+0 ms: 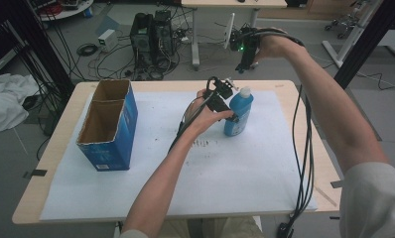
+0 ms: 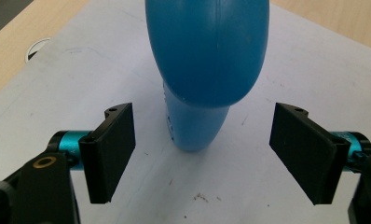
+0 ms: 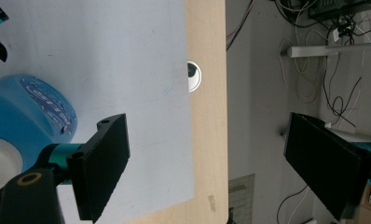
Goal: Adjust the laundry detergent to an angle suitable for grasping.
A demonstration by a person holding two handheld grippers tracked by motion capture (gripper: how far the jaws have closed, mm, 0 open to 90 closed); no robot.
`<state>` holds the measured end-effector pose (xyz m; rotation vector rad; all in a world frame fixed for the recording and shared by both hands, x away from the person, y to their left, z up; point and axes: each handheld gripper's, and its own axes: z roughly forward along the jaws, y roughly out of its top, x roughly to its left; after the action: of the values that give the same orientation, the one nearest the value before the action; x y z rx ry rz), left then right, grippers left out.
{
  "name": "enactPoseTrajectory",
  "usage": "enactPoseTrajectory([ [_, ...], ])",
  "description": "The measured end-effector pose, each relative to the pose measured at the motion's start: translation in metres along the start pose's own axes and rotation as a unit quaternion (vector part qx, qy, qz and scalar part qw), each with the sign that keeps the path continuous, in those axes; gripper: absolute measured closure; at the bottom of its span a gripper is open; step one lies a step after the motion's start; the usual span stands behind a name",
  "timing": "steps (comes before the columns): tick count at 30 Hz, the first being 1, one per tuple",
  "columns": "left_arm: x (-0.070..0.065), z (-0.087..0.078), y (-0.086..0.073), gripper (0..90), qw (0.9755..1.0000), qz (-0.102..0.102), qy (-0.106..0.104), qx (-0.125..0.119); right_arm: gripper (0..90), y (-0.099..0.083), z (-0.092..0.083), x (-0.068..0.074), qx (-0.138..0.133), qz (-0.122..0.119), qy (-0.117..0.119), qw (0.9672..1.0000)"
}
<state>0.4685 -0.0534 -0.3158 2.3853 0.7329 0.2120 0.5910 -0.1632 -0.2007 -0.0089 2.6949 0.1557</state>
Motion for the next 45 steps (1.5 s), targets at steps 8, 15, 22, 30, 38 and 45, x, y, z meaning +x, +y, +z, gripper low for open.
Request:
enactPoseTrajectory([
  [8, -0.004, 0.006, 0.001, 22.4, 0.9999, -0.002, 0.01, 0.0, 13.4, 0.0, -0.001, 0.0, -0.001, -0.002, 0.0, 1.0],
  [15, -0.008, 0.019, 0.002, 22.4, 0.9995, -0.02, 0.021, -0.012, 13.4, 0.002, 0.004, 0.0, 0.005, -0.002, 0.002, 1.0],
  [22, -0.009, 0.025, 0.001, 22.4, 0.9987, -0.029, 0.033, -0.024, 13.4, 0.002, 0.005, 0.0, 0.007, -0.003, 0.004, 1.0],
  [30, -0.009, 0.025, 0.0, 22.4, 0.9986, -0.031, 0.034, -0.025, 13.4, 0.003, 0.006, 0.001, 0.007, -0.005, 0.005, 1.0],
  [38, -0.014, 0.036, 0.0, 22.4, 0.9963, -0.045, 0.055, -0.048, 13.4, 0.003, 0.007, 0.001, 0.008, -0.005, 0.005, 0.9999],
  [45, -0.012, 0.032, 0.0, 22.4, 0.9975, -0.037, 0.046, -0.038, 13.4, 0.002, 0.009, 0.0, 0.01, -0.004, 0.006, 0.9999],
])
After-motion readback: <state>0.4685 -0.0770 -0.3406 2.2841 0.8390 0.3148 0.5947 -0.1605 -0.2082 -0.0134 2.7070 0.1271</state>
